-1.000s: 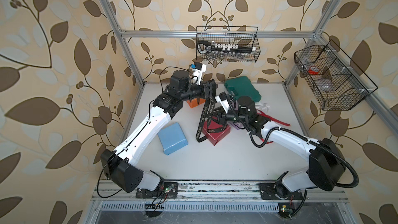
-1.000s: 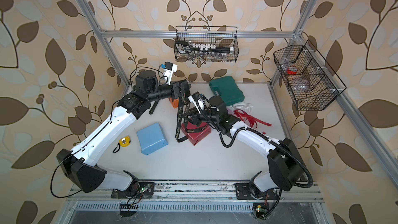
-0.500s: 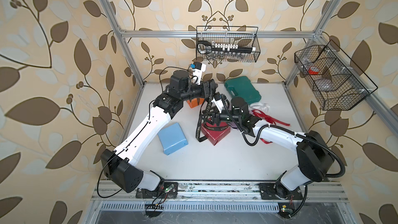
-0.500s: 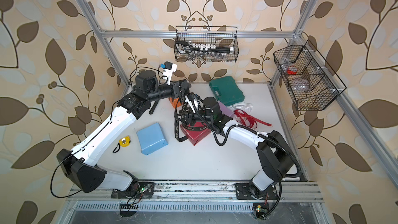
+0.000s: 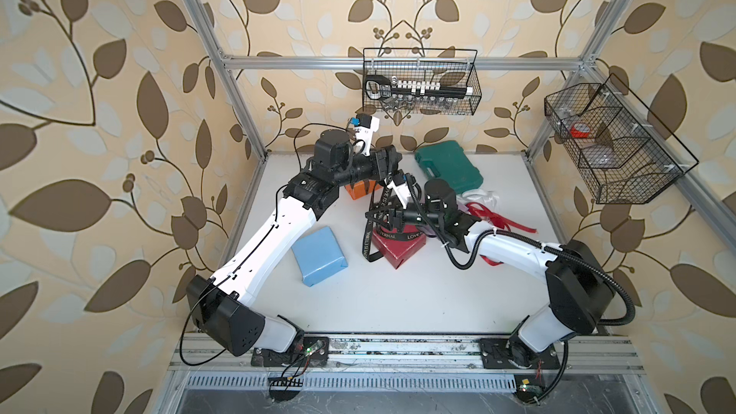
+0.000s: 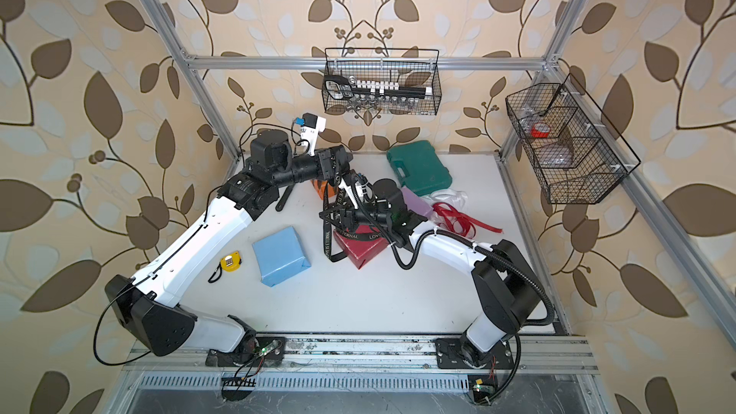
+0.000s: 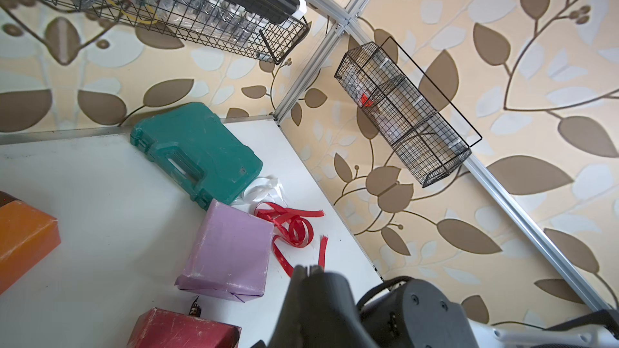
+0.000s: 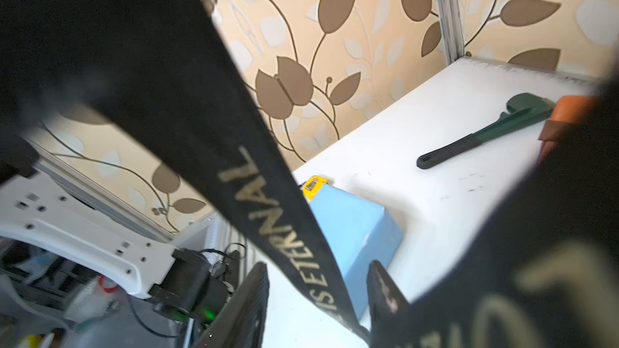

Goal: Untie the ribbon bows on the gift boxes
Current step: Pull the ribbon from the gift box.

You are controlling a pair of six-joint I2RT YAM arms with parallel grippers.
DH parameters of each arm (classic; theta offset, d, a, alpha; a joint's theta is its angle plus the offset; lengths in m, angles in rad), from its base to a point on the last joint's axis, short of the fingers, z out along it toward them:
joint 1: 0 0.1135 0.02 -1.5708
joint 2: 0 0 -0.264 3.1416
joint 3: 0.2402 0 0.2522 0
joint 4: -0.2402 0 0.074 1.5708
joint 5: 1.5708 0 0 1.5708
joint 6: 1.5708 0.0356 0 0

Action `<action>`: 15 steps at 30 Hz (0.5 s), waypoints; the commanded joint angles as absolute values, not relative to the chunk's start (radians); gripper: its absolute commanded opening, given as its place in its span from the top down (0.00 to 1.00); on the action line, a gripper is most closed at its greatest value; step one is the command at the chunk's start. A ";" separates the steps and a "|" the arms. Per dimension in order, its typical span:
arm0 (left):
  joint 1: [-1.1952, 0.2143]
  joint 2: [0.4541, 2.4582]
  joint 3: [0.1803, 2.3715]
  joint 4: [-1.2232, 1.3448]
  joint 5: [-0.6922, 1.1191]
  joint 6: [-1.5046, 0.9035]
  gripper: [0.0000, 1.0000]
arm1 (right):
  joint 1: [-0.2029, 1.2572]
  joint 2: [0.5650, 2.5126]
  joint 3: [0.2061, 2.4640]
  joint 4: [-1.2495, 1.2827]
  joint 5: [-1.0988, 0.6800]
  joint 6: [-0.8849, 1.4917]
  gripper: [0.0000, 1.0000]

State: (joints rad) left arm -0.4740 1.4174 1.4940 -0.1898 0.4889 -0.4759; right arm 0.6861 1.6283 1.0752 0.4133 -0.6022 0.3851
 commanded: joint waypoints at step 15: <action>-0.378 1.339 1.388 -0.201 0.425 -0.452 0.88 | 0.678 1.442 1.152 0.340 -0.613 0.408 1.00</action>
State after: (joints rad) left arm -0.3847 1.3651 1.3766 -0.2058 0.4335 -0.4725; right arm 0.6788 1.4803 1.1015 0.3180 -0.5777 0.3935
